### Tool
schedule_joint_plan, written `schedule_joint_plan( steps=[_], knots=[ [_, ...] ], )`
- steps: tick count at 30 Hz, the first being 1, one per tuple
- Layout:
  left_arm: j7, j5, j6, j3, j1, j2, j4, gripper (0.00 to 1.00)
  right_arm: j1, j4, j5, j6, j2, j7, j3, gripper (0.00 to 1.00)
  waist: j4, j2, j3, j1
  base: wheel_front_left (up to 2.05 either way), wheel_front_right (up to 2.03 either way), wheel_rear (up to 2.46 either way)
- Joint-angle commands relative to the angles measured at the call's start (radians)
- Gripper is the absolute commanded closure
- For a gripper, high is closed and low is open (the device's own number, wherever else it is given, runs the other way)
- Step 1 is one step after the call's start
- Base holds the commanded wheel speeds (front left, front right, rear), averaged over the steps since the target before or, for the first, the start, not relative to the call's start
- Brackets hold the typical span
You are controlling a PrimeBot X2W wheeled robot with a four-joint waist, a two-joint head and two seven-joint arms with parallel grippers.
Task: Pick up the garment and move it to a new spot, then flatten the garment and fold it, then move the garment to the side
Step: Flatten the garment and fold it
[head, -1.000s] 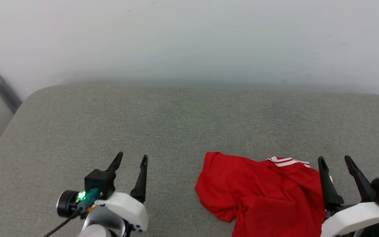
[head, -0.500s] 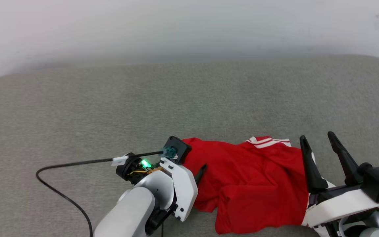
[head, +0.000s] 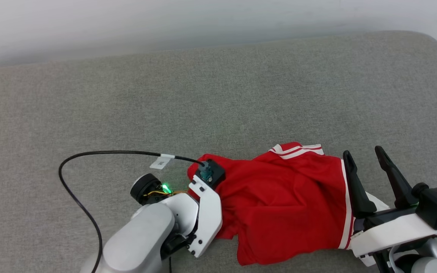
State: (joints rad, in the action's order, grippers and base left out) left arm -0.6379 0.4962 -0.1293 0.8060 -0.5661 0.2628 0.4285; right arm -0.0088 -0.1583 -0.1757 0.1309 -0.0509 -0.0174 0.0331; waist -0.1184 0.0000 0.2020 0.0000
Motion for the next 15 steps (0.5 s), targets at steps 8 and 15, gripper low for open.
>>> schedule_joint_plan(
  steps=[8, 15],
  knots=[
    [0.188, -0.057, 0.034, -0.032, -0.045, 0.034, -0.05, 1.0, 0.011, 0.012, -0.01, 0.0, 0.001, -0.002, -0.033, 0.0, 0.057, 0.0, -0.041, 0.0, 0.0, 0.0, 0.0],
    [0.27, -0.094, 0.101, -0.072, 0.002, 0.108, -0.244, 1.0, 0.033, 0.001, -0.002, 0.0, 0.001, 0.007, -0.057, 0.0, 0.138, 0.0, -0.101, 0.0, 0.0, 0.0, 0.0]
  ],
)
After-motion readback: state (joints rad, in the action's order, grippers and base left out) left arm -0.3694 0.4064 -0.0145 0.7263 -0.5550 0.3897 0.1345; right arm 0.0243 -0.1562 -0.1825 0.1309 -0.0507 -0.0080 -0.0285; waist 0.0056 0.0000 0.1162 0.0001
